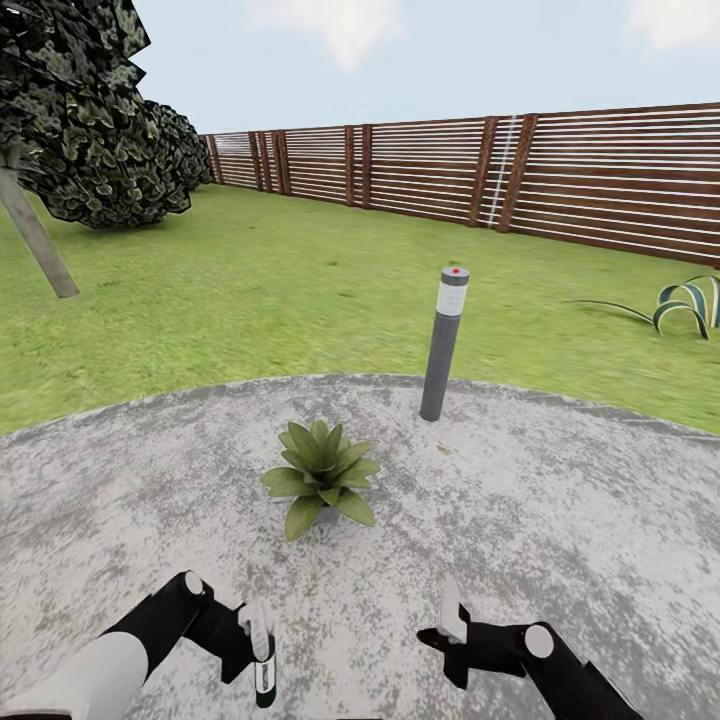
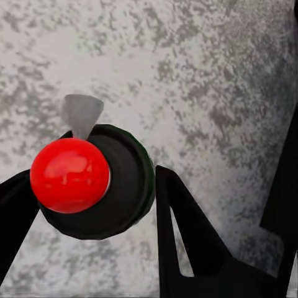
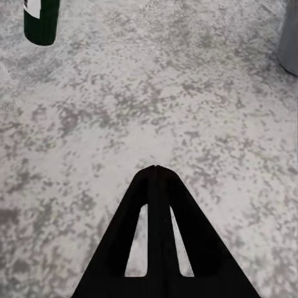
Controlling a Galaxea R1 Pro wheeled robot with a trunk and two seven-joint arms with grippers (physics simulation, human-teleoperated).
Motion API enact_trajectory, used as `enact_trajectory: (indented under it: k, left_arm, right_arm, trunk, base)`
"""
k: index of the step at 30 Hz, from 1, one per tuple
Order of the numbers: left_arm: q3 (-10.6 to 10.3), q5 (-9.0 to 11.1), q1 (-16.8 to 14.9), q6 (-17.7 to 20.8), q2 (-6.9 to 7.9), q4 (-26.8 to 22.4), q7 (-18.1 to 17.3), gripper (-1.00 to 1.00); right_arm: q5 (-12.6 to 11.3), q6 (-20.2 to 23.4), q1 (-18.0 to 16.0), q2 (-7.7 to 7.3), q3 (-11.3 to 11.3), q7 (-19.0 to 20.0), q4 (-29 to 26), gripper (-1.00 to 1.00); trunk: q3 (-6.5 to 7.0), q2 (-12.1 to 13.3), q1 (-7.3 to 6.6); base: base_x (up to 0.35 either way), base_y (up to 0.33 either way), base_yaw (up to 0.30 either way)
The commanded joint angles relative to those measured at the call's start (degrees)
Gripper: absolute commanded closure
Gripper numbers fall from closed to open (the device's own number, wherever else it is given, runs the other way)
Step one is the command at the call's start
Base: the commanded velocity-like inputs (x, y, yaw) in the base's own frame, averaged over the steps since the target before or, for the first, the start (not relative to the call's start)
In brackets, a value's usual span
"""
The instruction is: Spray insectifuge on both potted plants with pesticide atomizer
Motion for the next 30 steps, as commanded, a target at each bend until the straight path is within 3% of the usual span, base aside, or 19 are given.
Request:
enact_trajectory:
  k: [1,6,8,13,20,30]
  left_arm:
    - [-1.31,-0.03,-0.01,0.0,-0.07,-0.11,-0.16,1.0]
    - [-4.33,-0.09,-0.01,-0.12,-3.46,-0.4,-0.17,1.0]
    - [-6.58,-0.15,-0.01,-0.09,-5.28,-0.51,-0.16,1.0]
    - [-8.46,-0.12,-0.01,-0.08,-7.61,-2.86,-0.16,1.0]
    - [-9.1,-0.09,-0.01,-0.3,-8.43,-5.29,-0.17,1.0]
    - [-9.72,-0.09,-0.01,-0.75,-10.02,-5.4,-0.17,1.0]
  right_arm:
    - [0.49,0.25,-0.02,0.63,0.11,0.12,-0.5,1.0]
    - [0.61,6.88,-0.06,6.22,0.13,3.43,-4.13,1.0]
    - [0.59,8.04,-0.25,7.28,0.13,3.53,-4.35,1.0]
    - [0.54,8.41,-0.57,8.02,0.13,3.56,-4.4,1.0]
    - [0.54,8.43,-0.64,9.37,0.13,3.56,-4.4,1.0]
    - [0.54,8.38,-0.64,9.56,0.13,3.56,-4.49,1.0]
  trunk:
    - [-0.05,-0.02,-0.01]
    - [-0.05,-0.02,-0.01]
    - [-0.05,-0.02,-0.01]
    - [-0.05,-0.02,-0.01]
    - [-0.05,-0.02,-0.01]
    - [-0.05,-0.02,-0.01]
  base:
    - [0.0,0.0,0.0]
    - [0.0,0.0,0.0]
    - [0.0,0.0,0.0]
    - [0.0,0.0,0.0]
    - [0.0,0.0,0.0]
    - [0.0,0.0,0.0]
